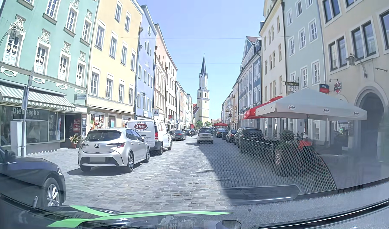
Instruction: Follow the waypoints while adhering to traffic rules and regulations
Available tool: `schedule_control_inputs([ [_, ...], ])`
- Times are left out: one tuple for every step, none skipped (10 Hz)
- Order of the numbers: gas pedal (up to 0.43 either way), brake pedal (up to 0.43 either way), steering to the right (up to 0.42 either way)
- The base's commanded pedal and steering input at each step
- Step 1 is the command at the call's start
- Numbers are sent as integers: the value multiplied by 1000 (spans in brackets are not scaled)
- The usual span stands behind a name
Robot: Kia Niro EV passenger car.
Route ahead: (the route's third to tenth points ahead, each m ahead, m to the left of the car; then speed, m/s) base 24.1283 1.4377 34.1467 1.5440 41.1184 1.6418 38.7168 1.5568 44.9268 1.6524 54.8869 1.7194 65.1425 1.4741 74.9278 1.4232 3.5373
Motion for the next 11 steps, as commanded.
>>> schedule_control_inputs([
  [87,0,-37],
  [87,0,-31],
  [87,0,-29],
  [87,0,-27],
  [87,0,-24],
  [79,0,-20],
  [67,0,-18],
  [67,0,-16],
  [79,0,-14],
  [67,0,-14],
  [67,0,-14],
])
